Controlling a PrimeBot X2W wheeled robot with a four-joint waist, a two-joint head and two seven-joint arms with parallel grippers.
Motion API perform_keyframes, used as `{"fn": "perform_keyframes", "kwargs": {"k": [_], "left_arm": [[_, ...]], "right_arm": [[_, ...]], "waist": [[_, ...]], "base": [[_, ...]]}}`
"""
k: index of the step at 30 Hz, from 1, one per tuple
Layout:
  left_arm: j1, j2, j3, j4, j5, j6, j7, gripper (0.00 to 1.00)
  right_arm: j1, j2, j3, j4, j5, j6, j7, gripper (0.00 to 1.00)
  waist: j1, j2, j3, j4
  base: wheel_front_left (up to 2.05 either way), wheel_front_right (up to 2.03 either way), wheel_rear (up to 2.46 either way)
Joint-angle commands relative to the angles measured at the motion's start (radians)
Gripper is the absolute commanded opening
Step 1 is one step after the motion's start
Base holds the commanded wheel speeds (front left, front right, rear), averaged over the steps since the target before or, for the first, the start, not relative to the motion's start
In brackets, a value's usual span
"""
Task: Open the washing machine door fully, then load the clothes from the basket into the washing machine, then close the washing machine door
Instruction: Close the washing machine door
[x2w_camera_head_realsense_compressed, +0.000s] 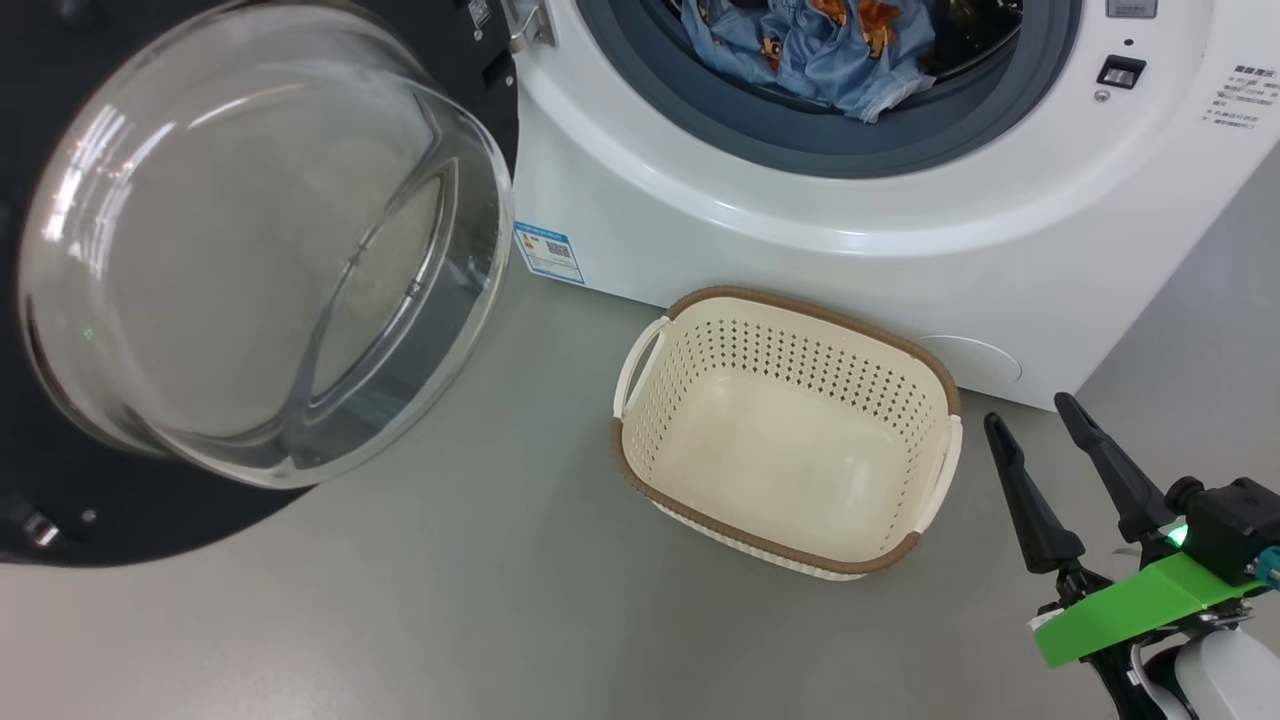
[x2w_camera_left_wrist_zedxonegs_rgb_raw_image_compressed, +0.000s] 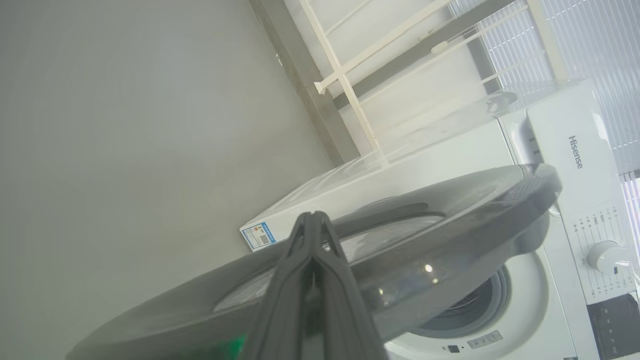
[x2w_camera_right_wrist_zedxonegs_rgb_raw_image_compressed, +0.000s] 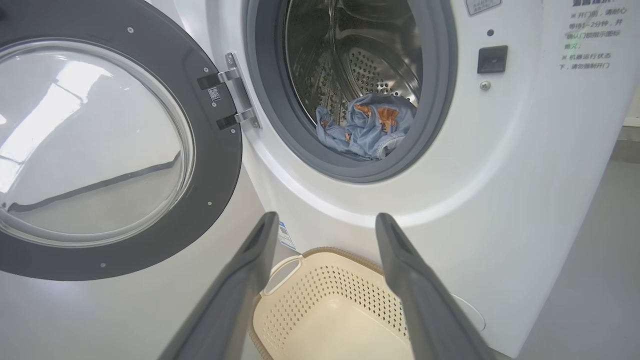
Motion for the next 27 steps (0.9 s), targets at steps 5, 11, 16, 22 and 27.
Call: {"fn": "perform_keyframes", "kwargs": {"k": [5,11,16,22,27], "left_arm": [[0.003,0.023,-0.013,-0.086,-0.029,-0.009,0.091,0.00],[0.021,0.028,-0.031,-0.138,-0.045,-0.009,0.184,0.00],[0.036,0.027,-0.036,-0.212,-0.058,-0.009,0.245,0.00],[0.053,0.011,-0.053,-0.311,-0.076,-0.009,0.323,0.00],[0.064,-0.005,-0.069,-0.371,-0.079,-0.009,0.357,0.00]], "right_arm": [[-0.002,-0.011,0.006,-0.021,-0.010,0.006,-0.005,1.00],[0.011,-0.006,-0.005,-0.021,-0.011,0.006,-0.005,1.00],[0.023,0.000,-0.018,-0.021,-0.015,0.006,-0.005,1.00],[0.041,0.010,-0.031,-0.024,-0.019,0.006,-0.005,1.00],[0.047,0.017,-0.040,-0.028,-0.020,0.006,-0.005,1.00]], "waist": [[0.0000,-0.0001,-0.012,0.006],[0.0000,-0.0001,-0.034,0.013],[0.0000,-0.0001,-0.054,0.016],[0.0000,-0.0001,-0.080,0.007],[0.0000,-0.0001,-0.090,-0.009]], "base": [[0.00,0.00,0.00],[0.00,0.00,0.00],[0.00,0.00,0.00],[0.00,0.00,0.00],[0.00,0.00,0.00]]}}
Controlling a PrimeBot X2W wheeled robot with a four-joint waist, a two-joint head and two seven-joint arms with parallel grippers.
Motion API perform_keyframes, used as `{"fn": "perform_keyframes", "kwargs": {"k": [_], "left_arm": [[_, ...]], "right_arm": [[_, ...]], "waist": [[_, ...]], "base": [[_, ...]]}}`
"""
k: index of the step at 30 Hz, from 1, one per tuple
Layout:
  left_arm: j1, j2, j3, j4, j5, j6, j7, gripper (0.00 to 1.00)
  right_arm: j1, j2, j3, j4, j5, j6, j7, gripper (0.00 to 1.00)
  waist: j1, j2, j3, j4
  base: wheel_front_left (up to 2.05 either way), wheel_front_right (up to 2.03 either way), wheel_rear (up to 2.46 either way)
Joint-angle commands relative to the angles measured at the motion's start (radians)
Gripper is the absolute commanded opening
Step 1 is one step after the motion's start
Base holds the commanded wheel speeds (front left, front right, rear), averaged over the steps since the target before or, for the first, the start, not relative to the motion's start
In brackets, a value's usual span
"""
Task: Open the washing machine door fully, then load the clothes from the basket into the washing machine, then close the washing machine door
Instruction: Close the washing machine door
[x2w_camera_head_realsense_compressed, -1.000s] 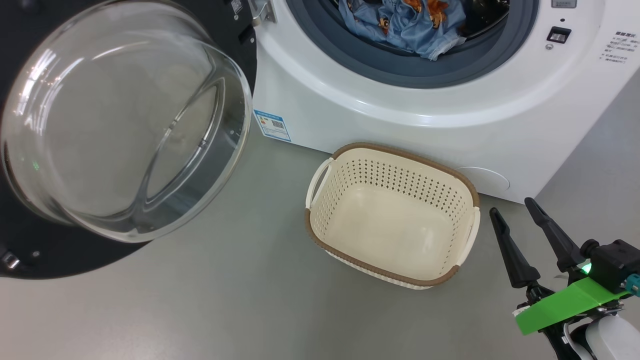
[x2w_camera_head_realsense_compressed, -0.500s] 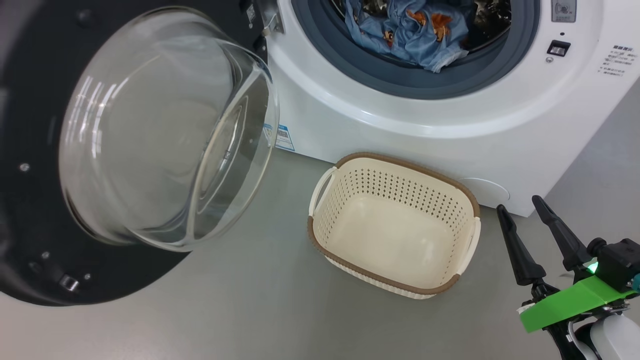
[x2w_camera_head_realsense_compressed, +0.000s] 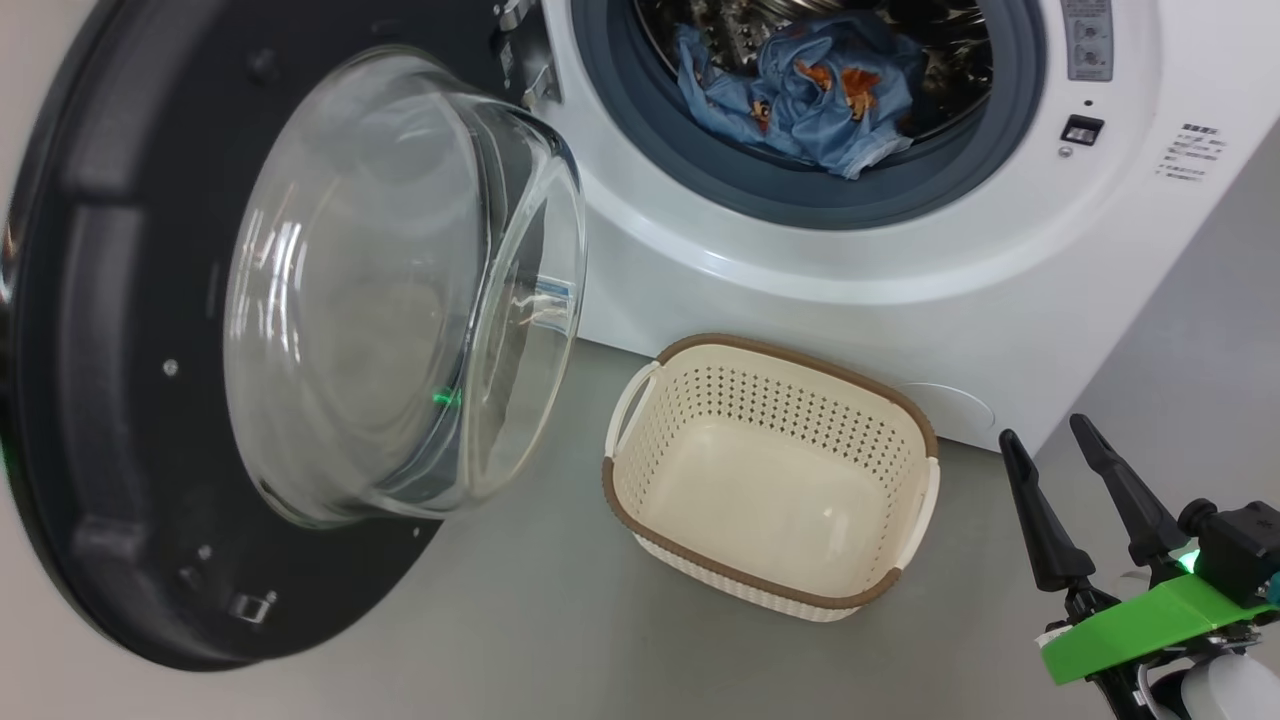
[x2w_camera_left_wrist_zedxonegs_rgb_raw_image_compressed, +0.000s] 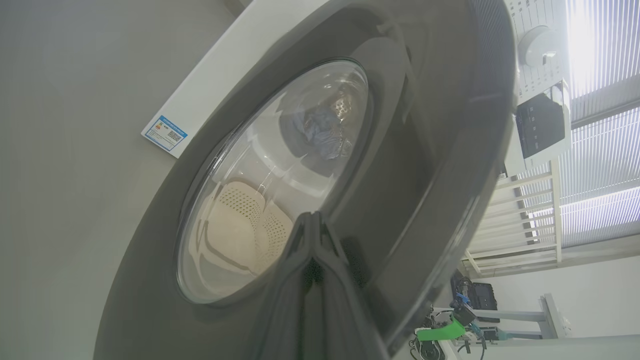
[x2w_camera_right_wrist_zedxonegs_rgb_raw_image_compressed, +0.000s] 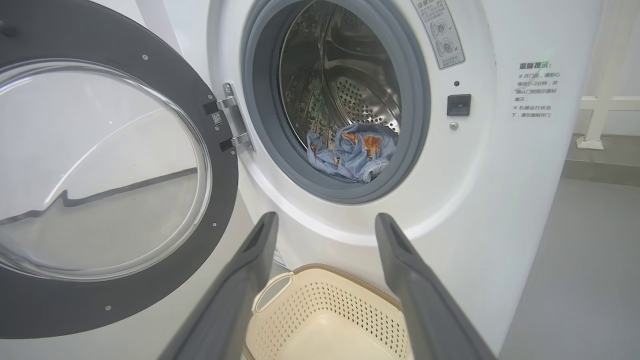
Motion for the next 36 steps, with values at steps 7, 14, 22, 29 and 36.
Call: {"fn": "perform_keyframes", "kwargs": {"k": [7,14,22,29,36], "left_arm": [[-0.006,0.009,0.001,-0.123,-0.015,-0.008,0.044,0.00],[0.006,-0.023,-0.025,-0.186,-0.009,-0.008,0.058,0.00],[0.027,-0.060,-0.038,-0.252,0.012,-0.008,0.038,0.00],[0.019,-0.100,-0.062,-0.272,0.043,-0.008,0.014,0.00],[0.007,-0.106,-0.058,-0.260,0.088,-0.008,-0.032,0.00]], "right_arm": [[0.027,-0.004,-0.009,-0.026,-0.013,0.006,-0.005,1.00],[0.048,0.010,-0.025,-0.029,-0.014,0.006,-0.005,1.00],[0.064,0.033,-0.038,-0.036,-0.016,0.006,-0.005,1.00],[0.081,0.046,-0.058,-0.042,-0.017,0.006,-0.005,1.00],[0.083,0.055,-0.067,-0.052,-0.017,0.006,-0.005,1.00]], "waist": [[0.0000,0.0000,-0.021,-0.041],[0.0000,0.0000,-0.039,-0.095],[0.0000,0.0000,-0.050,-0.180],[0.0000,0.0000,-0.059,-0.276],[0.0000,0.0000,-0.055,-0.371]], "base": [[0.00,0.00,0.00],[0.00,0.00,0.00],[0.00,0.00,0.00],[0.00,0.00,0.00],[0.00,0.00,0.00]]}}
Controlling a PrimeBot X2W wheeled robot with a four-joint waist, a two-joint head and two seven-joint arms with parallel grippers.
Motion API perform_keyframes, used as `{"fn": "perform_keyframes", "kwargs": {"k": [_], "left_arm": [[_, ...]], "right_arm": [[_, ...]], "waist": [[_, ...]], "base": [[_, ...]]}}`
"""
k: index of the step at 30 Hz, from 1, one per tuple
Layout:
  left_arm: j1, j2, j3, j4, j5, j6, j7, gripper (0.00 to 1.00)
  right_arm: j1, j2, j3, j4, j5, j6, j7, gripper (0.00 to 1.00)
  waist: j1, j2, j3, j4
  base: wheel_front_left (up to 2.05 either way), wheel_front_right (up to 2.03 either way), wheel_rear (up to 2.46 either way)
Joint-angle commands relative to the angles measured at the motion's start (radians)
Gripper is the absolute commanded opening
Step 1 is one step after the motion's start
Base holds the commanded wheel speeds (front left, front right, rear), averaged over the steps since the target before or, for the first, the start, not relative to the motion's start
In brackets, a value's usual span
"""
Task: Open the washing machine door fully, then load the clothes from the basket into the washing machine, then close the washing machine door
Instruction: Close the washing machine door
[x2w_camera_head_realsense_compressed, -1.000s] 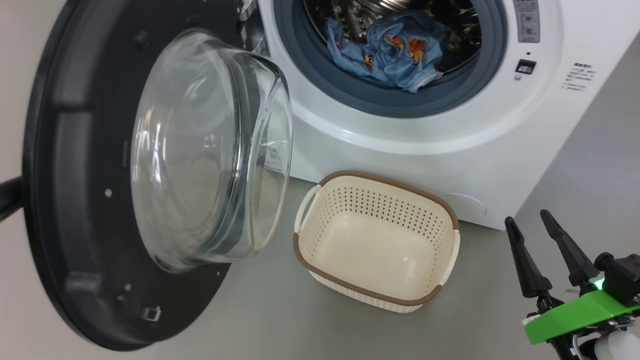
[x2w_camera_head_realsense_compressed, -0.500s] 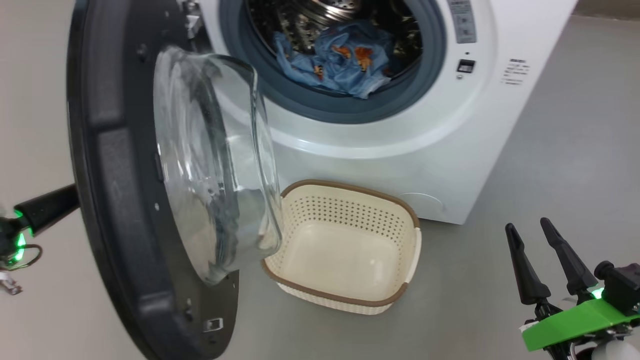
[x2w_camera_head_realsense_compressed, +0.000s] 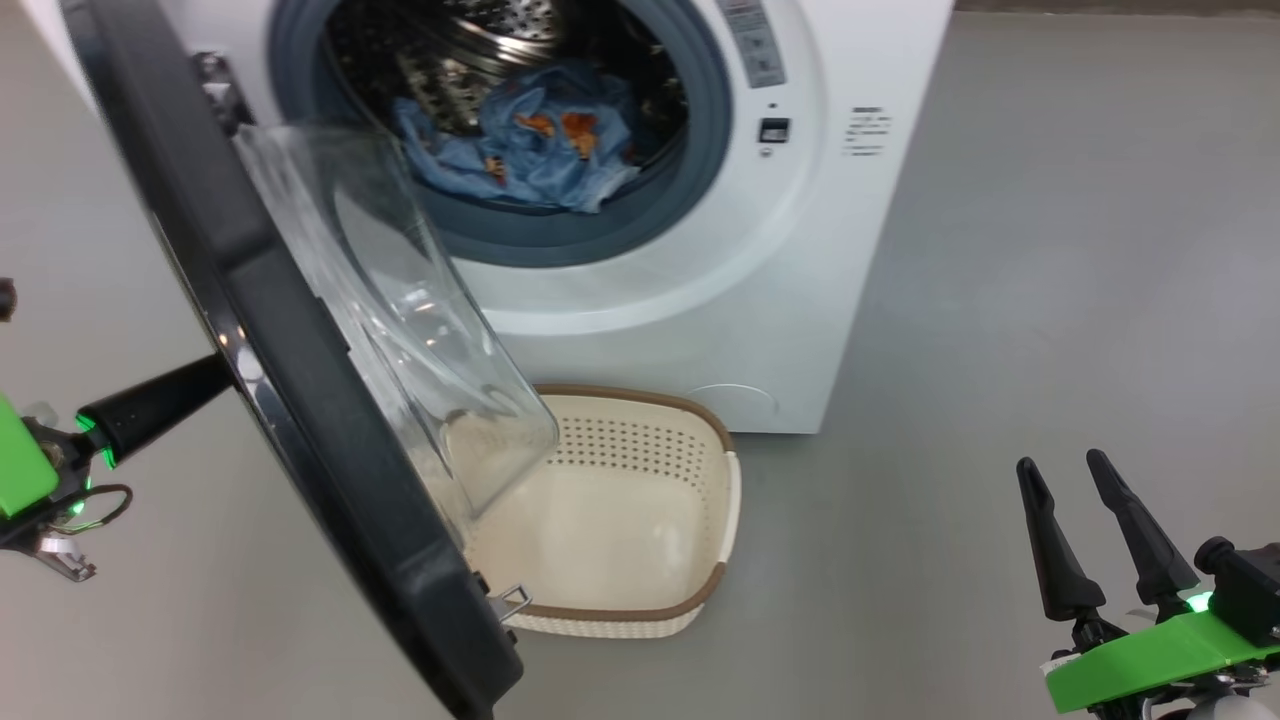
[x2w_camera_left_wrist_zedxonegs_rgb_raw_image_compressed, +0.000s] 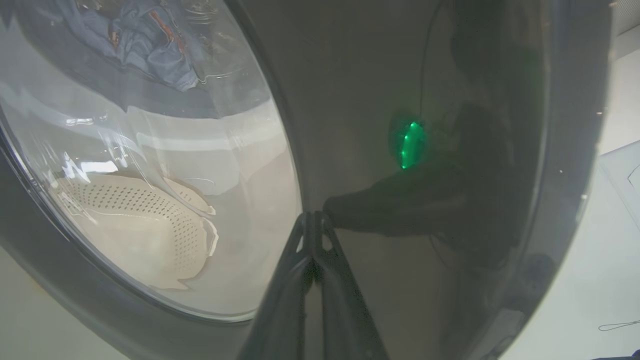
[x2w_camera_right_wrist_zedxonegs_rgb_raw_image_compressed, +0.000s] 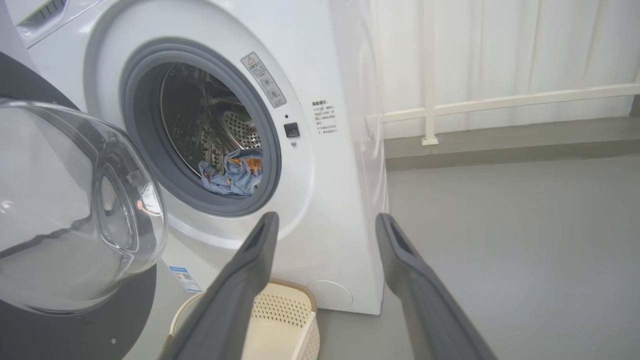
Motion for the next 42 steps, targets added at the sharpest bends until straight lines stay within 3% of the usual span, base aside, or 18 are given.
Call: {"fn": "perform_keyframes", "kwargs": {"k": [1,12,22,32,37,38,39,40,41,42], "left_arm": [[-0.043,0.039,0.042,-0.031,0.001,-0.008,-0.010,0.00],[-0.070,0.033,0.051,-0.019,0.025,-0.008,-0.046,0.00],[-0.055,0.029,0.055,-0.020,0.028,-0.008,-0.059,0.00],[0.127,0.034,0.096,-0.036,0.033,-0.008,-0.102,0.00],[0.242,0.009,0.120,-0.056,0.037,-0.008,-0.156,0.00],[0.263,0.004,0.129,-0.059,0.039,-0.008,-0.172,0.08],[0.283,-0.002,0.140,-0.063,0.038,-0.008,-0.190,0.31],[0.304,-0.007,0.150,-0.065,0.039,-0.008,-0.206,0.44],[0.326,-0.011,0.155,-0.069,0.043,-0.008,-0.219,0.77],[0.347,-0.016,0.159,-0.073,0.049,-0.008,-0.233,1.00]], "right_arm": [[-0.003,-0.013,0.010,-0.029,-0.014,0.006,-0.005,1.00],[-0.003,-0.004,0.005,-0.035,-0.014,0.006,-0.005,1.00],[-0.005,0.009,-0.010,-0.039,-0.020,0.006,-0.005,1.00],[-0.007,0.015,-0.002,-0.033,-0.019,0.006,-0.005,1.00],[-0.003,0.017,-0.004,-0.035,-0.016,0.006,-0.005,1.00],[-0.004,0.017,-0.003,-0.035,-0.016,0.006,-0.005,1.00],[-0.005,0.017,-0.001,-0.034,-0.015,0.006,-0.005,1.00],[-0.006,0.017,0.000,-0.033,-0.014,0.006,-0.005,1.00],[-0.007,0.016,0.001,-0.033,-0.013,0.006,-0.005,1.00],[-0.008,0.015,-0.001,-0.034,-0.013,0.006,-0.005,1.00]], "waist": [[0.0000,-0.0001,0.002,-0.065],[0.0000,-0.0001,0.019,-0.154],[0.0000,-0.0001,0.030,-0.151],[0.0000,-0.0001,0.015,-0.137],[0.0000,-0.0001,0.015,-0.135],[0.0000,-0.0001,0.015,-0.137],[0.0000,-0.0001,0.014,-0.139],[0.0000,-0.0001,0.014,-0.142],[0.0000,-0.0001,0.013,-0.146],[0.0000,-0.0001,0.014,-0.149]], "base": [[0.00,0.00,0.00],[0.00,0.00,0.00],[0.00,0.00,0.00],[0.00,0.00,0.00],[0.00,0.00,0.00],[0.00,0.00,0.00],[0.00,0.00,0.00],[0.00,0.00,0.00],[0.00,0.00,0.00],[0.00,0.00,0.00]]}}
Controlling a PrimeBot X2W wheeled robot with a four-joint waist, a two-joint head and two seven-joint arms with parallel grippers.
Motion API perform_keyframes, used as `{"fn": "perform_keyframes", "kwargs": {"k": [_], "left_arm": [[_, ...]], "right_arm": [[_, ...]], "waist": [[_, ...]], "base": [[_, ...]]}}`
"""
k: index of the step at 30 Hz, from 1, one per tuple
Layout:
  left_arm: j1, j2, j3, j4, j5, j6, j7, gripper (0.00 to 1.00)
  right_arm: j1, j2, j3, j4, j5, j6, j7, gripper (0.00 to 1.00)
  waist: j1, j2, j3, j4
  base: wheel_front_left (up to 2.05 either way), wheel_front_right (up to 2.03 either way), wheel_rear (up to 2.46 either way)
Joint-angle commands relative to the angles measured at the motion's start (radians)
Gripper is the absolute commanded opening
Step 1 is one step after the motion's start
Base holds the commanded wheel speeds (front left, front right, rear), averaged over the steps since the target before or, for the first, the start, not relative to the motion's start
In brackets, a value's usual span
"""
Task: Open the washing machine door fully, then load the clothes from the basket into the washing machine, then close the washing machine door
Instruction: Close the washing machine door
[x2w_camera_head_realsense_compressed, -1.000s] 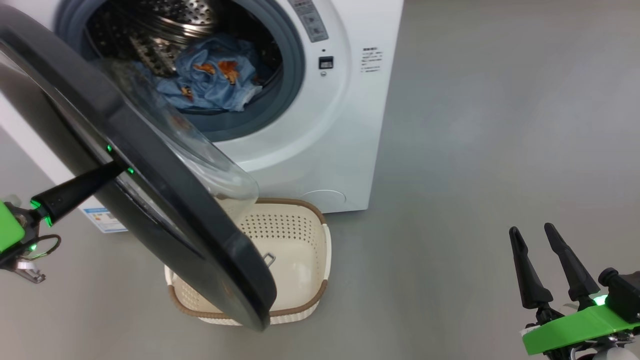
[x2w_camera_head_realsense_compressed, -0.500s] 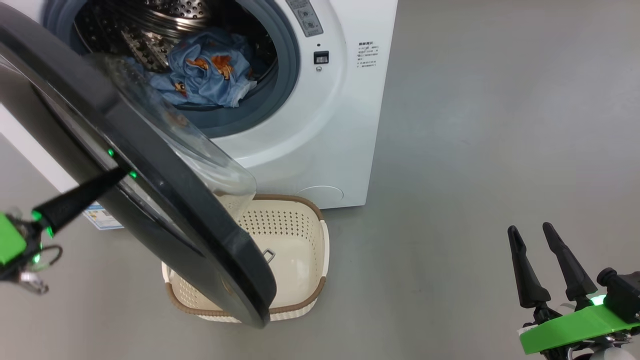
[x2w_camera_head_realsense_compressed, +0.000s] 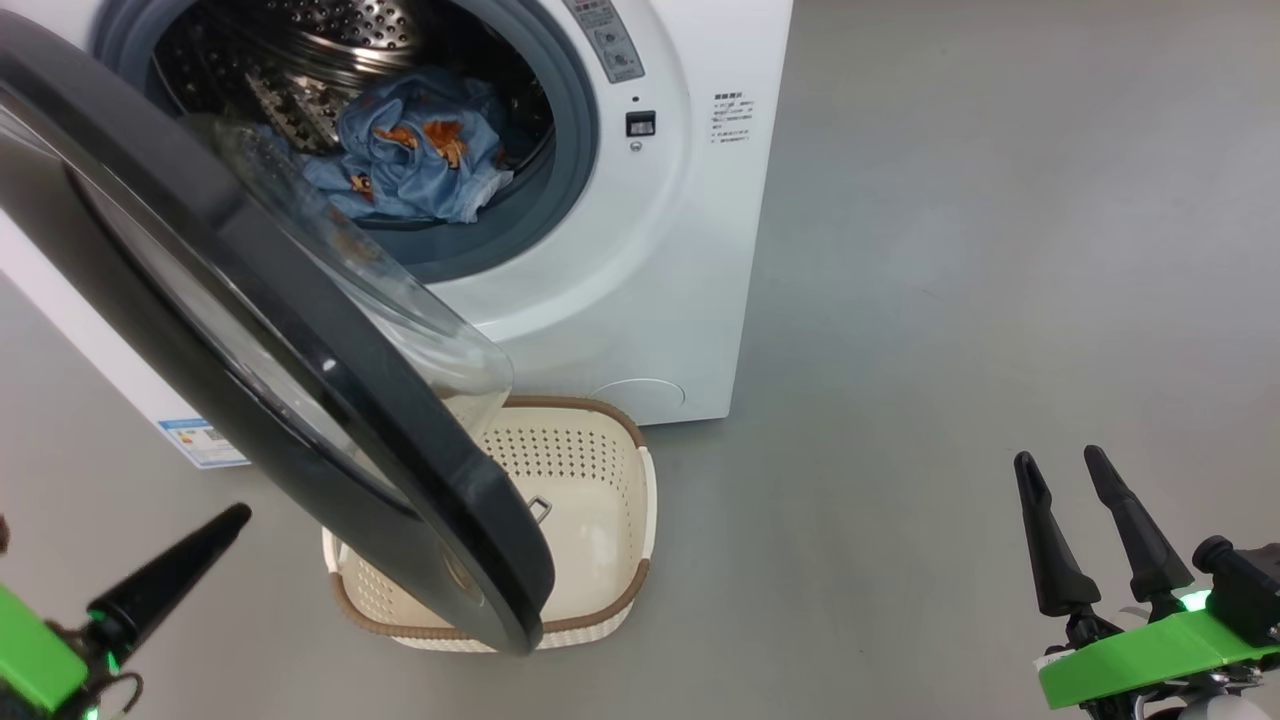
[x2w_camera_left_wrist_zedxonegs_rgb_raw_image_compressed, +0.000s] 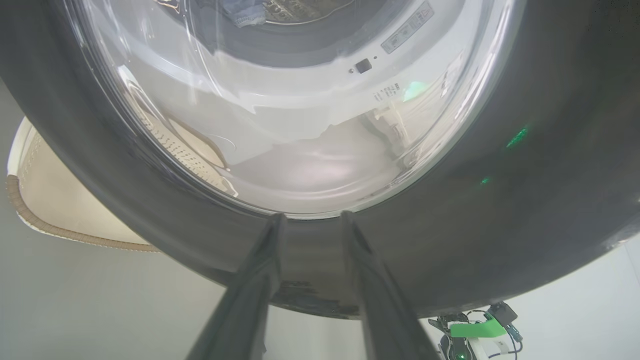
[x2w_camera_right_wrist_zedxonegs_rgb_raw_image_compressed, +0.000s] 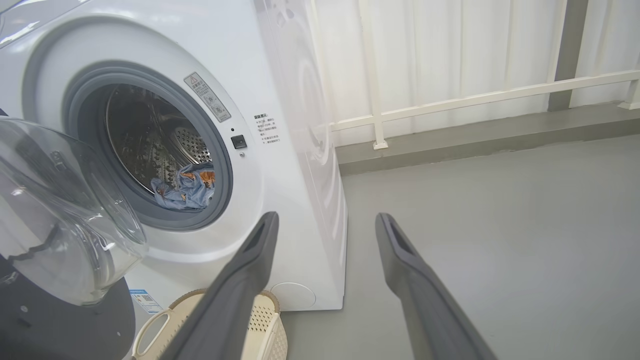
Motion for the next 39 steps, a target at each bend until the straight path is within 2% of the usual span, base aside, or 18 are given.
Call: {"fn": "perform_keyframes", "kwargs": {"k": [1,9,19,23,32,36,39], "left_arm": [[0.013,0.029,0.055,-0.037,0.024,-0.004,-0.032,1.00],[0.122,0.003,0.056,-0.064,0.097,-0.004,-0.183,1.00],[0.203,0.021,-0.033,-0.070,0.206,-0.004,-0.498,1.00],[0.218,0.040,-0.083,-0.062,0.232,-0.004,-0.638,1.00],[0.238,0.106,-0.269,0.023,0.343,-0.004,-1.004,1.00],[0.221,0.121,-0.316,0.075,0.388,-0.004,-1.063,1.00],[0.205,0.104,-0.297,0.095,0.449,-0.004,-1.070,1.00]], "right_arm": [[-0.009,-0.017,0.016,-0.023,-0.007,0.006,-0.005,1.00],[-0.006,-0.015,0.013,-0.026,-0.006,0.006,-0.005,1.00],[-0.004,-0.012,0.003,-0.028,-0.006,0.006,-0.005,1.00],[-0.002,-0.009,0.000,-0.028,-0.007,0.006,-0.005,1.00],[0.006,-0.009,-0.003,-0.026,-0.005,0.006,-0.005,1.00],[0.008,-0.012,-0.003,-0.025,-0.004,0.006,-0.005,1.00],[0.010,-0.013,-0.004,-0.024,-0.004,0.006,-0.005,1.00]], "waist": [[0.0000,0.0000,-0.001,-0.009],[0.0000,0.0000,-0.001,-0.035],[0.0000,0.0000,0.005,-0.062],[0.0000,0.0000,0.003,-0.067],[0.0000,0.0000,-0.008,-0.065],[0.0000,0.0000,-0.013,-0.058],[0.0000,0.0000,-0.018,-0.053]], "base": [[0.00,0.00,0.00],[0.00,0.00,0.00],[0.00,0.00,0.00],[0.00,0.00,0.00],[0.00,0.00,0.00],[0.00,0.00,0.00],[0.00,0.00,0.00]]}}
